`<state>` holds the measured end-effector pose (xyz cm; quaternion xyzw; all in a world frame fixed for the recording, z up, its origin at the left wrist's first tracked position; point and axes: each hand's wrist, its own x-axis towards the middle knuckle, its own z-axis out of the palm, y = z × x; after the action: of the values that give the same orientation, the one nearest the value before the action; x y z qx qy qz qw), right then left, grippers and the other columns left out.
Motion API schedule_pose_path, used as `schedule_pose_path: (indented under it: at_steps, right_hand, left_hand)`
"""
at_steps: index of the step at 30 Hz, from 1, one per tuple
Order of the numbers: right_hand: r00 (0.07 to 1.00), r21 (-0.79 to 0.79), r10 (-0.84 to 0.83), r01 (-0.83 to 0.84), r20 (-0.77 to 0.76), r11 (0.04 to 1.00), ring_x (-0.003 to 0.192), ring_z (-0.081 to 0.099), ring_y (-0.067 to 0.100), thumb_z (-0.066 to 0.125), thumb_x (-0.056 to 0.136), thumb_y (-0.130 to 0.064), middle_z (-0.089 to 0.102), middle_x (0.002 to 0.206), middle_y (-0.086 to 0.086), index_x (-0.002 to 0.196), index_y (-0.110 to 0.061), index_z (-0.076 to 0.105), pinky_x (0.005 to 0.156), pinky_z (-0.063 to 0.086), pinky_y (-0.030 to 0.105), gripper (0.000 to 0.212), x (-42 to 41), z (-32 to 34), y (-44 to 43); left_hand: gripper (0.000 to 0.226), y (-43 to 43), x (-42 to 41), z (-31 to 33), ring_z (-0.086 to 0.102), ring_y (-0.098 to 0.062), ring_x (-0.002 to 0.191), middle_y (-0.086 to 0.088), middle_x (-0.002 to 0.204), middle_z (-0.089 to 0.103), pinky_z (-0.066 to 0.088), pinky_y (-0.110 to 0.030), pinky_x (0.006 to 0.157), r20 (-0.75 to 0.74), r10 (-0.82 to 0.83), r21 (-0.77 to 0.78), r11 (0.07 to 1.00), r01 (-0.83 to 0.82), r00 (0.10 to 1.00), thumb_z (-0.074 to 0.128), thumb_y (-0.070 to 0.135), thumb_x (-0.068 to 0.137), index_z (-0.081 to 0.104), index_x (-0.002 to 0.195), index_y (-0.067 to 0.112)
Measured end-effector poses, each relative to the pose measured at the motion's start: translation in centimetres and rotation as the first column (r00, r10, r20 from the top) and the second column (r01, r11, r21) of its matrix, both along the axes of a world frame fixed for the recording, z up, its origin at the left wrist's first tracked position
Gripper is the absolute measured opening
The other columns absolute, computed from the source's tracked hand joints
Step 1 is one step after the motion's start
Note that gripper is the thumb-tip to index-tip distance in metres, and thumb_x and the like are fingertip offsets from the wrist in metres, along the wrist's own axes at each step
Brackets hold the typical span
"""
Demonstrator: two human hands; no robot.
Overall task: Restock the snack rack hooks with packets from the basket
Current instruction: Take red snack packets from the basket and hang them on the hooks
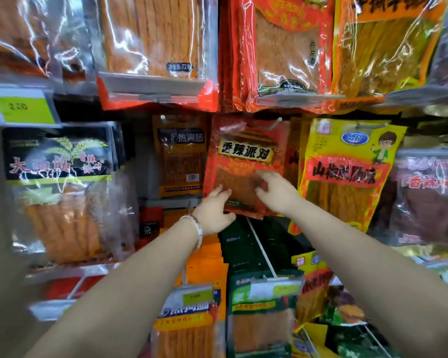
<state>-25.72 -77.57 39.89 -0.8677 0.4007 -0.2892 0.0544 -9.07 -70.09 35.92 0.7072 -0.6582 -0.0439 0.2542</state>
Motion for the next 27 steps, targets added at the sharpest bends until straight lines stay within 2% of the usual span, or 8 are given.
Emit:
schedule_pose_path:
  at_steps: [4,6,9,13,15,18,22,27]
  right_hand:
    - [0.954,0.097,0.06,-0.093,0.295,0.991,0.09,0.059,0.008,0.061,0.086,-0.017,0.067,0.102,-0.002,0.114,-0.02,0.062,0.089,0.046,0.028,0.029,-3.2,-1.9,5.4]
    - [0.904,0.138,0.103,-0.175,0.416,0.975,0.065,0.051,-0.003,0.063,0.085,-0.014,0.059,0.077,-0.009,0.1,-0.023,0.063,0.072,0.043,0.018,0.018,-5.0,-4.2,9.0]
    - [0.847,0.254,0.146,-0.311,0.511,0.916,0.063,0.049,0.002,0.06,0.086,-0.002,0.052,0.074,-0.001,0.094,-0.013,0.059,0.064,0.037,0.013,0.014,-7.6,-9.8,15.3]
    - [0.9,0.547,0.103,-0.346,0.424,0.762,0.064,0.045,0.004,0.058,0.087,0.006,0.051,0.076,0.002,0.105,-0.001,0.059,0.064,0.037,0.014,0.02,-10.9,-20.4,24.3]
    - [0.932,0.69,0.089,-0.322,0.351,0.648,0.059,0.044,0.003,0.057,0.087,0.008,0.049,0.074,0.006,0.104,0.0,0.058,0.059,0.035,0.016,0.018,-12.4,-25.6,28.9]
    - [0.98,0.859,0.131,-0.197,0.152,0.472,0.059,0.041,0.013,0.052,0.089,0.011,0.046,0.077,0.014,0.097,0.008,0.056,0.058,0.034,0.021,0.01,-14.5,-32.8,35.7]
    - [0.956,0.97,0.237,0.126,-0.175,0.206,0.051,0.047,0.012,0.047,0.093,0.005,0.051,0.074,0.015,0.088,-0.004,0.052,0.05,0.034,0.019,0.012,-17.0,-40.6,43.5]
    - [0.773,0.924,0.516,0.368,-0.368,0.105,0.04,0.036,0.008,0.044,0.094,-0.007,0.04,0.058,0.004,0.068,-0.014,0.041,0.04,0.028,0.016,0.027,-17.5,-45.2,49.4]
  left_hand:
    - [0.041,6.5,-3.1,-0.4,0.047,-0.017,0.124,-0.006,0.134,0.05,0.033,-0.025,0.107,-0.123,-0.032,-0.233,0.972,0.002,0.992,0.057,0.02,0.09,0.053,0.13,0.016]
    - [0.03,10.9,-5.2,-1.8,0.057,-0.012,0.103,-0.002,0.118,0.058,0.04,-0.014,0.094,-0.242,-0.053,-0.336,0.941,-0.032,0.969,0.058,0.012,0.089,0.061,0.118,0.015]
    - [0.025,18.4,-8.3,-6.3,0.054,-0.004,0.087,-0.001,0.103,0.059,0.035,-0.002,0.079,-0.434,-0.044,-0.35,0.928,-0.124,0.9,0.056,-0.003,0.088,0.064,0.111,0.004]
    - [0.02,29.8,-11.9,-18.2,0.052,-0.011,0.086,-0.009,0.1,0.055,0.036,-0.011,0.076,-0.66,0.188,0.032,0.974,-0.222,0.727,0.053,-0.007,0.089,0.06,0.108,-0.008]
    - [0.016,36.6,-13.5,-24.6,0.042,-0.019,0.089,-0.017,0.1,0.053,0.031,-0.021,0.071,-0.783,0.387,0.29,0.92,-0.264,0.488,0.05,-0.003,0.09,0.054,0.105,-0.009]
    - [0.024,47.3,-16.6,-32.1,0.045,-0.021,0.094,-0.023,0.116,0.054,0.03,-0.023,0.069,-0.671,0.655,0.601,0.755,-0.262,0.348,0.043,-0.005,0.095,0.053,0.117,-0.006]
    - [0.021,59.3,-21.6,-36.3,0.054,-0.012,0.049,-0.017,0.083,0.055,0.04,-0.014,0.044,-0.476,0.843,0.775,0.536,-0.335,0.25,0.045,-0.015,0.091,0.057,0.085,0.001]
    - [0.021,67.7,-22.4,-39.2,0.061,-0.026,0.094,-0.014,0.106,0.065,0.045,-0.024,0.083,-0.28,0.958,0.911,0.285,-0.297,0.061,0.054,0.013,0.091,0.064,0.109,0.013]
